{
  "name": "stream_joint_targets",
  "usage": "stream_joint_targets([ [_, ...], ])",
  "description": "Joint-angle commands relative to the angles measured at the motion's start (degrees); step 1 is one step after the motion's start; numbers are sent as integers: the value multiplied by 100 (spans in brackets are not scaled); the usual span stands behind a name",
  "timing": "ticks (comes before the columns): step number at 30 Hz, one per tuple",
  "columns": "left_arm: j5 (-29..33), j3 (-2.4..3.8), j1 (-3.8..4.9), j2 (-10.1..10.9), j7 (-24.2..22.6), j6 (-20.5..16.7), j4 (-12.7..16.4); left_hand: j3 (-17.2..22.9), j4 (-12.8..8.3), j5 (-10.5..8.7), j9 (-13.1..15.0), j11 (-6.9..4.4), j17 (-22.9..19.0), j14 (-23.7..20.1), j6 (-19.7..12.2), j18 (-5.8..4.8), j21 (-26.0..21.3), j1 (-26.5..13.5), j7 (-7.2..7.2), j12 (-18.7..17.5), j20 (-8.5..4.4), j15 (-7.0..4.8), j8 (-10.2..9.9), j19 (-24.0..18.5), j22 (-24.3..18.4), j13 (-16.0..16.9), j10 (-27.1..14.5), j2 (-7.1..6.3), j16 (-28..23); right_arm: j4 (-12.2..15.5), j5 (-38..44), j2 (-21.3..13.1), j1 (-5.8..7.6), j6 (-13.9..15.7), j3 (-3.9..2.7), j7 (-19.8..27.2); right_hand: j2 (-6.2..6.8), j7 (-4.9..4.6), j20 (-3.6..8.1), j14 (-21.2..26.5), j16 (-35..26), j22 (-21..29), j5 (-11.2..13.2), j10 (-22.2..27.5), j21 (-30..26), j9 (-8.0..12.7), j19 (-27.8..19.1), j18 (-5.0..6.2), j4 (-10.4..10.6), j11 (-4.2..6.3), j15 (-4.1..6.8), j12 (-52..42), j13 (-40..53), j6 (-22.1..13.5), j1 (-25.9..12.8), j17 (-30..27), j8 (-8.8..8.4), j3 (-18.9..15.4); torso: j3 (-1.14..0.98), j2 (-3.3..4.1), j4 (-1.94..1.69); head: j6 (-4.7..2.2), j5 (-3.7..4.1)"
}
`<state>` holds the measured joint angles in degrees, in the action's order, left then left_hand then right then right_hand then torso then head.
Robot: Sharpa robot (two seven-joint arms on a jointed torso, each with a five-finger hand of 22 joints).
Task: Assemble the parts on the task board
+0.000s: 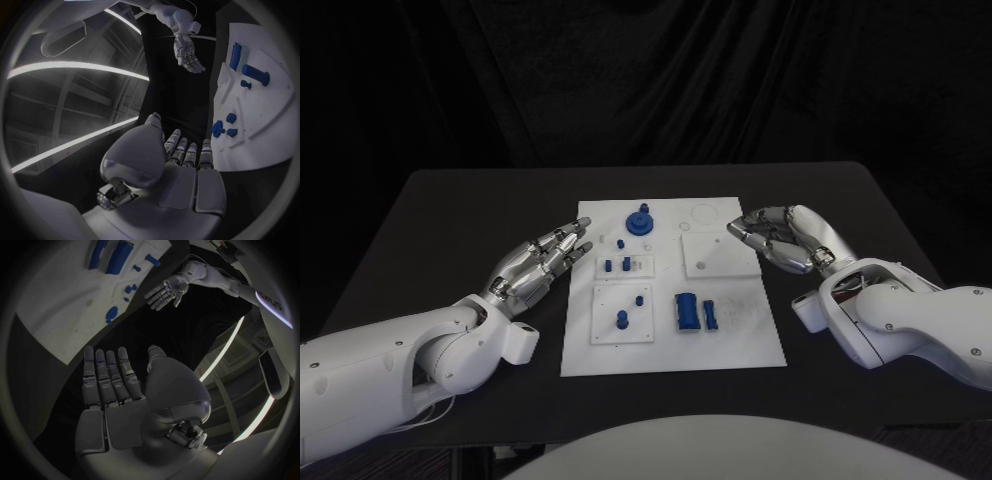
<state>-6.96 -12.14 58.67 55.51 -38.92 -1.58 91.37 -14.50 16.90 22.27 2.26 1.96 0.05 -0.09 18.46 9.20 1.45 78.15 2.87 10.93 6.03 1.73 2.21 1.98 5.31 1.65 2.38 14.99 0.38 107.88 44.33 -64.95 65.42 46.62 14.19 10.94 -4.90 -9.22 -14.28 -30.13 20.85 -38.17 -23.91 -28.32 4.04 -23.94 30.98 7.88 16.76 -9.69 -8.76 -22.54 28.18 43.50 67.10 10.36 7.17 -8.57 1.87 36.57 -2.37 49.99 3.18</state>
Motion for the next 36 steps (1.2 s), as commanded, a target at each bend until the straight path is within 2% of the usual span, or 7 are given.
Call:
stream_joint_targets([
  [1,-97,7,36,-81,-546,-114,-30,-173,-4,-487,-39,-30,-5,9,-280,-72,-10,-298,-54,-136,-48,-57,-41,3,-18,-19,-3,56,-38,-175,-1603,75,21,-499,2,1582,-90,213,-117,1409,-959,1539,344,848,-179,423,-1578,-198,0,195,137,444,-509,-645,-237,-538,-340,-200,3,-46,5,1,-55],
  [11,-105,6,34,-268,-678,-105,-197,-395,-18,-1321,-103,-508,-5,9,-983,-67,-35,-708,-670,-706,-21,-36,-102,-32,-129,-90,-199,114,-38,-537,-2418,203,-154,-1421,4,2272,-133,1501,-114,2882,-1910,3557,925,2563,-362,1941,-3001,-183,2,797,415,1110,-2156,-2840,-454,-970,-532,-585,3,-397,113,1,-229],
  [17,-106,5,25,-294,-707,-141,-237,-432,-17,-1492,-129,-421,-5,9,-1212,-90,-76,-806,-907,-862,9,8,-128,-99,-277,-116,-234,111,-38,-635,-2488,259,-219,-1572,5,2410,-123,1474,-105,2935,-1968,3594,922,2655,-365,2031,-3015,-92,5,892,461,1179,-2338,-2816,-432,-991,-529,-565,-58,-532,174,1,-279],
  [18,-73,1,22,-284,0,-86,-239,151,-517,-1697,-226,-196,-5,9,-1368,-304,-145,-2876,-723,-1093,-166,-173,-221,-198,-531,-165,-238,-380,-38,-617,-2202,250,-188,-1210,5,2019,44,922,386,3013,-2085,3817,1385,2832,-404,2394,-3098,-382,-530,969,876,1515,-2818,-3334,-2365,-1036,-717,-117,-8,-409,127,-1,-268],
  [23,-34,62,29,-324,46,-295,-234,351,-717,-1795,-226,-196,-5,9,-1846,-366,-145,-3732,-287,-1093,-603,-173,-221,-198,-531,-165,-238,-561,-38,-727,-2412,417,-220,-1119,-129,2006,490,922,1428,3013,-2085,3817,2391,2832,-404,2394,-3098,-788,-1233,969,876,2254,-2818,-4350,-5087,-1036,-717,857,-20,-418,135,-106,-271],
  [34,266,534,78,-635,402,-1919,-196,745,-1110,-2227,-226,-196,-5,9,-1846,-493,-145,-5276,-287,-1093,-603,-173,-221,-198,-531,-165,-238,-914,-38,-1498,-3874,1581,-441,-490,-1062,1919,490,922,1428,3013,-2085,3817,2391,2832,-404,2394,-3098,-788,-1676,969,876,2254,-2818,-4350,-6710,-1036,-717,857,-113,-486,192,-917,-297],
  [36,335,644,89,-707,484,-2297,-187,788,-1151,-2227,-226,-196,-5,9,-1846,-920,-145,-5454,-287,-1093,-603,-173,-221,-198,-531,-165,-238,-956,-38,-1609,-4085,1749,-473,-400,-1197,1906,490,922,1428,3013,-2085,3817,2391,2832,-404,2394,-3098,-788,-1676,969,876,2254,-2818,-4350,-6710,-1036,-717,857,-132,-500,204,-1083,-303],
])
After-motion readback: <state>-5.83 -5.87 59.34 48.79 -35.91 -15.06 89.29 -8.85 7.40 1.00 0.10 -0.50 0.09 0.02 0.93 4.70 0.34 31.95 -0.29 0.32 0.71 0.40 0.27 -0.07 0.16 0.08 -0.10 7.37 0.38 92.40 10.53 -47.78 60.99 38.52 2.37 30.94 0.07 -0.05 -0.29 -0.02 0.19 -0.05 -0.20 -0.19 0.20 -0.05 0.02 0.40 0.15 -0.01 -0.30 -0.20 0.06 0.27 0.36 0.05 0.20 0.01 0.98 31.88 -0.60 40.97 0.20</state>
